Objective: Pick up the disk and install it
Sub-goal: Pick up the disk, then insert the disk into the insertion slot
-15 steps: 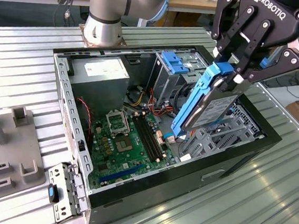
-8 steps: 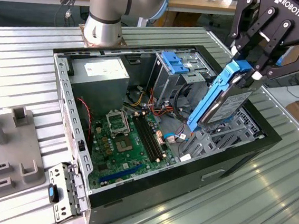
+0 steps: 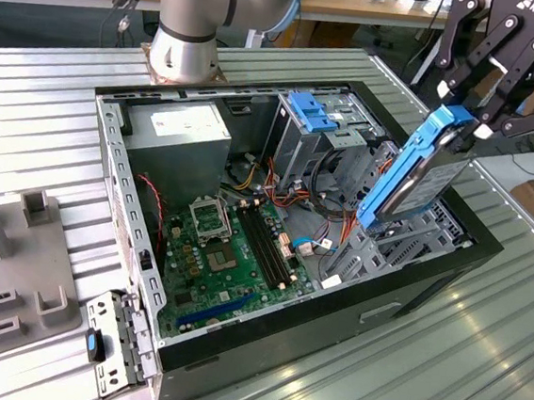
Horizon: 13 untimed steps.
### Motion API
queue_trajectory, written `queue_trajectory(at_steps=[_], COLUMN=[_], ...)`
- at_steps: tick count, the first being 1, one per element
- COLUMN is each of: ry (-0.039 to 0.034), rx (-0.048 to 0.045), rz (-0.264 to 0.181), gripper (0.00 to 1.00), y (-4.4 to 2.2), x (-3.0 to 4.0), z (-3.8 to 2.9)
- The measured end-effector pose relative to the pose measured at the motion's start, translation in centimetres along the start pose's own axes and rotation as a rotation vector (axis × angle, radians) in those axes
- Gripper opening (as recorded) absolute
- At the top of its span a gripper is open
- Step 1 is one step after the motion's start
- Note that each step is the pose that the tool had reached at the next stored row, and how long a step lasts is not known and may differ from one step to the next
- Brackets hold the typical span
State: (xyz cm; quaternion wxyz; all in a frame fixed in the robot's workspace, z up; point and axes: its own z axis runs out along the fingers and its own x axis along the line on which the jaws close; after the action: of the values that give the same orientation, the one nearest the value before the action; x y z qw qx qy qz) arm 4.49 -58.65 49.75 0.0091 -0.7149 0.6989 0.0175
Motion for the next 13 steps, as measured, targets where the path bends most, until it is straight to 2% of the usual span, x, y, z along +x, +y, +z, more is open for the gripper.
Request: queue_trajectory(at_steps=[2, 3, 9, 13], ry=[0.0018, 0.0038, 0.0073, 0.0071], rx=[0.0000, -0.0001, -0.0002, 0.0000], rz=[0.000, 0.000, 0.000, 0.002], gripper=[0.36, 0.36, 0.36, 0.36], y=[-1.00, -1.26, -2.17, -2.30], x=[0.02, 0.02, 0.19, 0.20], z=[-0.01, -0.01, 0.40, 0.60])
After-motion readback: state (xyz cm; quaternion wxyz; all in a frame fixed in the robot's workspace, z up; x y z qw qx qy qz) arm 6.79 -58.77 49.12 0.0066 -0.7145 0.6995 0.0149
